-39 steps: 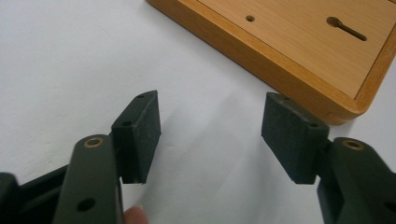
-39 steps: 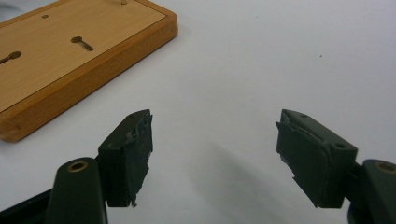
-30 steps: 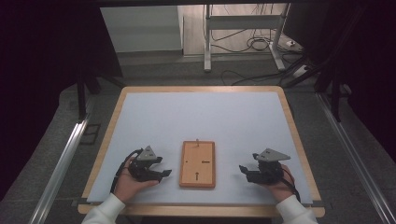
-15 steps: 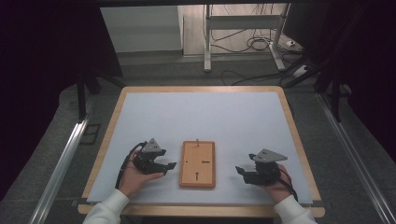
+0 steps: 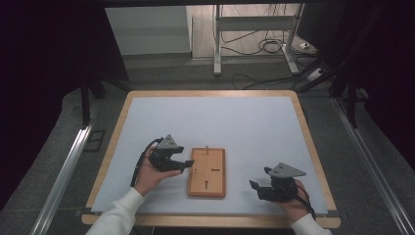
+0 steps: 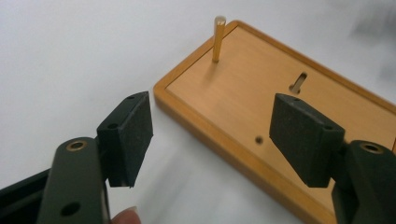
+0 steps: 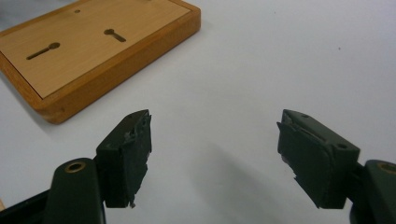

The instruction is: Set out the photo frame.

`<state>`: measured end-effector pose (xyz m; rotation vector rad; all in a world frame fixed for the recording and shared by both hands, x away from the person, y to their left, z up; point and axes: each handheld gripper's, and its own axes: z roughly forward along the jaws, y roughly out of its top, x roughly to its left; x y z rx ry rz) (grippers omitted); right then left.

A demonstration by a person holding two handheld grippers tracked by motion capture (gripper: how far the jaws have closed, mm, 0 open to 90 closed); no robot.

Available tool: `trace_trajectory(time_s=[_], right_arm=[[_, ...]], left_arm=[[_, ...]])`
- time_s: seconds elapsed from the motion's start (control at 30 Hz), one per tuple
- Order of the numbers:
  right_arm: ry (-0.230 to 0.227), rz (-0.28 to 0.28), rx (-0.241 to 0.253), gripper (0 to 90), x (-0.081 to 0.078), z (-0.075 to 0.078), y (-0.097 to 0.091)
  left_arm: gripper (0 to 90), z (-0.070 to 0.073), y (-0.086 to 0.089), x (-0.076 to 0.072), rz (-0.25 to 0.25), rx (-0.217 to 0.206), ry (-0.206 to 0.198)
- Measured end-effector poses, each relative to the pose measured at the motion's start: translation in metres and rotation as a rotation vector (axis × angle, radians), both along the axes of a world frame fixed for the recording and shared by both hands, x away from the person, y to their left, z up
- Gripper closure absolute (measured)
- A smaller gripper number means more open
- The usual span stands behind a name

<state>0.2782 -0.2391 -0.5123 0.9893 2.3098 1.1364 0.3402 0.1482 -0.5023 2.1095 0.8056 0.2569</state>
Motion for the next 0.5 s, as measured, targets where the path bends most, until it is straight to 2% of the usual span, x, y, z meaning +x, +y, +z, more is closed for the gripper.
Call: trace_trajectory(time_s=[0.23, 0.5], right_arm=[[-0.003, -0.030, -0.001, 26.3, -0.007, -0.001, -0.006], [-0.014, -0.042, -0.001, 25.1, -0.005, 0.001, -0.004]], left_arm=[[32.7, 0.003, -0.015, 0.015, -0.036, -0.008, -0.011], [36.3, 0.002, -0.028, 0.024, -0.055, 0.007, -0.018]])
